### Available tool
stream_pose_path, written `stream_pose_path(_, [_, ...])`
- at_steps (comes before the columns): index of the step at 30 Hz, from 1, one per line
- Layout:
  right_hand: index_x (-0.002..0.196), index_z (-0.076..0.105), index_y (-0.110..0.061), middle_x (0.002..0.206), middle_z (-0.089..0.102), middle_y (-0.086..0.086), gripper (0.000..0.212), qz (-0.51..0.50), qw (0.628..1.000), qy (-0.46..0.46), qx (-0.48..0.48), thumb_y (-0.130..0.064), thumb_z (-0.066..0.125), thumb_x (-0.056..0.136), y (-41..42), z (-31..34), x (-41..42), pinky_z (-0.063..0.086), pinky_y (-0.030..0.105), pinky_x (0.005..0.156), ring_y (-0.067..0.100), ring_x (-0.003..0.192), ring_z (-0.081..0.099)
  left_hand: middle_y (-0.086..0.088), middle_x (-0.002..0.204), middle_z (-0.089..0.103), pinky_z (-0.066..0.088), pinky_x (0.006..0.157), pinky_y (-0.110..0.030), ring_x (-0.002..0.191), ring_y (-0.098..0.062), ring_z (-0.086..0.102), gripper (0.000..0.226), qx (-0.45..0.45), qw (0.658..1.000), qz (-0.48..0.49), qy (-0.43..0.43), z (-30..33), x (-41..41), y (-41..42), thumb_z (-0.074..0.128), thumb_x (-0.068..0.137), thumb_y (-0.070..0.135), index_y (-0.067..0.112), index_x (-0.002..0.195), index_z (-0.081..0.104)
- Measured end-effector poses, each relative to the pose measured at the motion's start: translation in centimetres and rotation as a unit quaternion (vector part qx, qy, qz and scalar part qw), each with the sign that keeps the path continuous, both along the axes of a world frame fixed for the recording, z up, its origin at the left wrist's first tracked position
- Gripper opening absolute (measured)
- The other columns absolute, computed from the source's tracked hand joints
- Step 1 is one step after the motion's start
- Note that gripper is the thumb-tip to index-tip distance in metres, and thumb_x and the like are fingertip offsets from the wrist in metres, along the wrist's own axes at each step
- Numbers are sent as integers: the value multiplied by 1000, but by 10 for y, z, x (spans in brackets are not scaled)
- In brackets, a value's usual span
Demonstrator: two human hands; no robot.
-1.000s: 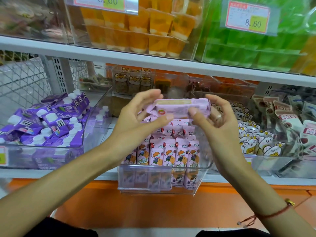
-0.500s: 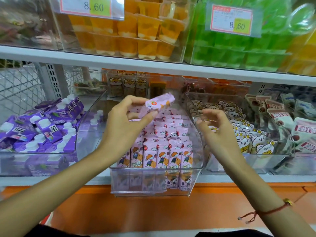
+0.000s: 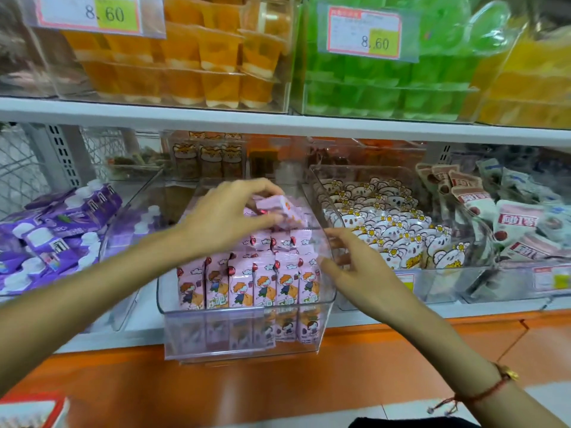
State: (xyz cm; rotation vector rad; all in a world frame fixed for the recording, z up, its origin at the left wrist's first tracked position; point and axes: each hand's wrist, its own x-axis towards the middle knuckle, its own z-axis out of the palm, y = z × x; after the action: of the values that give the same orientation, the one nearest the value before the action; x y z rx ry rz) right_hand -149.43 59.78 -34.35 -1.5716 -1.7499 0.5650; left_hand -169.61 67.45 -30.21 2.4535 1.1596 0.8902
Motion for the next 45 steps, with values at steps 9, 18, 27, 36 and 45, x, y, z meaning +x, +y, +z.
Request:
stream_pose_path(9, [126,47,-32,96,56,-17,33,9,998,-6,59,-27,55,94,0,0,5,47,23,63,-7,68,57,-2,109,63,51,79,-35,87,-15,60,45,-99,995,15,19,20,47,55,71,83,36,15,119,55])
stream_pose_path(18, [126,51,-33,90,57,-17,34,20,998,3,59,-28,57,93,1,-1,10,50,27,67,-6,66,58,-5,107,67,50,79,-40,95,-24,57,28,-19,976,0,217,-22,51,54,48,98,29,12,101,71])
stream_pose_path(27, [125,51,-34,86,57,-17,32,10,999,15,47,-30,55,94,2,-2,10,40,15,58,-7,62,56,14,91,56,43,74,-32,91,-11,49,23,2,979,-24,201,-10,49,40,60,87,48,30,97,70])
stream_pose_path(36, [113,58,-28,78,60,-16,22,-35,997,22,66,-32,53,93,4,-1,9,38,14,57,-10,63,54,0,108,67,49,86,-34,97,-13,59,14,-17,999,41,-24,-3,50,24,60,93,27,21,103,68])
stream_pose_path(45, [105,63,-24,90,64,-13,14,-77,969,96,214,-21,57,93,1,17,-16,42,13,61,3,79,56,4,95,67,56,80,-33,90,-12,66,5,41,929,74,-361,13,-1,-22,53,97,24,23,96,58])
